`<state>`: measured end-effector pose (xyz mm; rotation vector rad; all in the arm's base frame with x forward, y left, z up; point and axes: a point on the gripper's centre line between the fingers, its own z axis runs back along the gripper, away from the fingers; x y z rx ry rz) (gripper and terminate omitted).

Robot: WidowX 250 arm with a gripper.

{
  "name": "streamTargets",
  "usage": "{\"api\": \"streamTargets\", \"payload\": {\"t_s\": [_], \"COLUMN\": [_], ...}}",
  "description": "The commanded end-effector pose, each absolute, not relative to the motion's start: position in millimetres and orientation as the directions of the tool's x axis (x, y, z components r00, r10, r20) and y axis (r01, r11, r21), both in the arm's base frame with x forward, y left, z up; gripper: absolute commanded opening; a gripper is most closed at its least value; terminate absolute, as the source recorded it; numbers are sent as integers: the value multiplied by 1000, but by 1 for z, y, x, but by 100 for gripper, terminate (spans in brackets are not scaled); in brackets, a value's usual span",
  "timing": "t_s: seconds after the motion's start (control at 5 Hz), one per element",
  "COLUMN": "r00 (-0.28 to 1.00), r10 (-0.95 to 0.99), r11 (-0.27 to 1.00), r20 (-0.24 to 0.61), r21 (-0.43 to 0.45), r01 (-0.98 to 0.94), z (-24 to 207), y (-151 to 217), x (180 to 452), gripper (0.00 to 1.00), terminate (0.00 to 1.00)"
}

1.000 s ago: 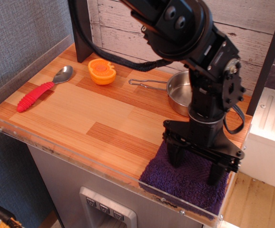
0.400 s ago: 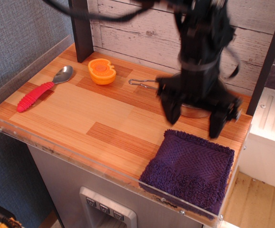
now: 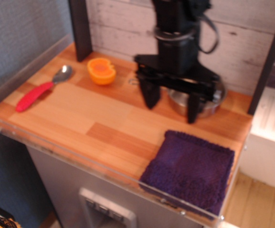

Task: Slide the purple rag in front of the silver pot in the front corner of the table..

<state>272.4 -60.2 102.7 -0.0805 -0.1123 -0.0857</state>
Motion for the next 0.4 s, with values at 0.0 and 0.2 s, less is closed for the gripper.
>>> {"api": "streamTargets", "payload": {"t_s": [0.0,0.2], "r00": [986,986], "r10": [-77,-77], "r11": [992,992], "r20": [148,148], "r21": [-89,-89], "r01": [91,91], "z": [114,114], "y": [-46,-46], "x": [271,271], "gripper": [100,100], "terminate": [0,100]}}
